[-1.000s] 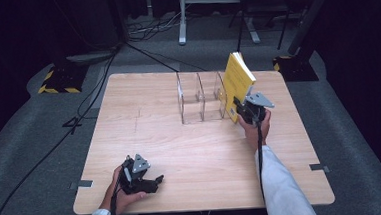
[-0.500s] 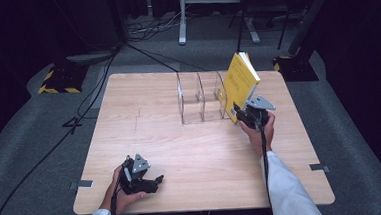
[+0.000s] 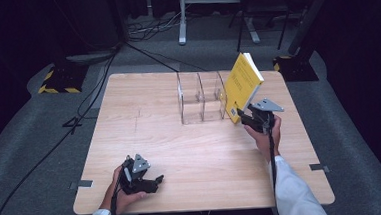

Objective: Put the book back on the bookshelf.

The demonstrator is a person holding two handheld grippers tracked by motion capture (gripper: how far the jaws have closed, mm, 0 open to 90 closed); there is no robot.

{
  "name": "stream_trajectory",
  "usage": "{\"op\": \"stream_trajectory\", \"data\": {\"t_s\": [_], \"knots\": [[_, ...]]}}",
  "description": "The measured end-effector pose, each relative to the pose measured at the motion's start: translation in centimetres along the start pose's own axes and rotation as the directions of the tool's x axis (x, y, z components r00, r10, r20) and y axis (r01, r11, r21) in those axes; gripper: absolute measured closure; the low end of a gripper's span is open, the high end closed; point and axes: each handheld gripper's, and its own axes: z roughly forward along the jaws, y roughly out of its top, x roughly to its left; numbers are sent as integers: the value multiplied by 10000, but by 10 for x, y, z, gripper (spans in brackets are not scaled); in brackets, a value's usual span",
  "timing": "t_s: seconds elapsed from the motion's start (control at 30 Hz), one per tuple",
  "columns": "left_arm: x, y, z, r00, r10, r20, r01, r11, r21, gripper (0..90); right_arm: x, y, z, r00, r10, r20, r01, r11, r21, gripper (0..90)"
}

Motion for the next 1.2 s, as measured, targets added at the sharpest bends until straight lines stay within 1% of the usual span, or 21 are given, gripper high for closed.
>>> {"op": "stream_trajectory", "data": {"t_s": [0.03,0.13,0.23,0.3,0.37,0.47,0.53,0.63,0.7,0.77,0.93,1.0,1.07,1.1,1.2], "knots": [[0,0,0,10000,-3,0,3,10000,-17,174,0,0,-1,10000,-21,-47,21,10000,61,488],[0,0,0,10000,-2,0,2,10000,-11,174,-1,3,-7,9994,-308,-151,311,9993,192,468],[0,0,0,10000,-5,0,5,10000,-14,174,-3,4,-11,9988,-372,-304,380,9990,248,450],[0,0,0,10000,-3,-2,3,10000,-16,174,-3,6,-13,9981,-444,-439,460,9982,378,438],[0,0,0,10000,1,-4,-1,10000,-3,174,-3,7,-16,9961,-535,-699,569,9972,484,423],[0,0,0,10000,0,-5,0,10000,-3,174,-1,9,-21,9914,-878,-973,938,9938,592,402],[0,0,0,10000,-5,-1,5,10000,-19,174,0,10,-22,9900,-950,-1040,1018,9928,625,396],[0,0,0,10000,-2,-2,2,10000,-15,173,0,11,-26,9857,-1060,-1310,1154,9911,665,368],[0,0,0,10000,0,-2,0,10000,-14,173,0,12,-28,9829,-1138,-1444,1261,9889,785,345],[0,0,0,10000,-2,-3,2,10000,-16,174,0,11,-30,9802,-1087,-1656,1245,9883,879,329],[0,0,0,10000,1,1,-1,10000,-7,174,-2,11,-35,9759,-1165,-1846,1368,9854,1011,305],[0,0,0,10000,2,-5,-2,10000,-1,173,-2,12,-40,9740,-1329,-1834,1542,9822,1069,288],[0,0,0,10000,-5,-1,5,10000,-13,174,-1,13,-45,9687,-1561,-1930,1798,9773,1120,282],[0,0,0,10000,-5,-1,5,10000,-13,173,-1,13,-45,9687,-1561,-1930,1798,9773,1120,282],[0,0,0,10000,-12,10,12,10000,-5,173,0,13,-52,9612,-1731,-2146,2001,9734,1114,273]]}}
